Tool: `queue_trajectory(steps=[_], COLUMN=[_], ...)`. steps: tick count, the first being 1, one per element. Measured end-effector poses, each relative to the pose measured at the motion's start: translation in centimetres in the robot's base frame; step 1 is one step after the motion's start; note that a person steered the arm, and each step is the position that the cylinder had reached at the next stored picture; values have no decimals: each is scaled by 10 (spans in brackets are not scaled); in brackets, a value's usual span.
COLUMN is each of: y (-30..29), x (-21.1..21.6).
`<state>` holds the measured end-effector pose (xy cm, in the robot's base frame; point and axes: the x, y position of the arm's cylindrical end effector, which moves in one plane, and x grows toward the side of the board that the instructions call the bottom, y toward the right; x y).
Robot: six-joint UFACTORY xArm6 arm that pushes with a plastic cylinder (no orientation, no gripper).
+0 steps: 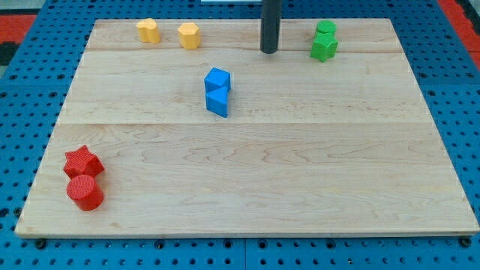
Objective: Slide the blue triangle slightly down
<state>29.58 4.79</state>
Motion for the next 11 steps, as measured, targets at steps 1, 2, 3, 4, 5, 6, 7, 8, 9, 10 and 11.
queue_trajectory(steps=[1, 2, 3, 4, 5, 6, 7, 8, 9, 10, 11], y=[-50, -116, -141, -100, -58, -80, -139, -140, -173, -193, -149], x=[54, 100, 102, 83, 87, 140, 152, 120, 131, 201, 182])
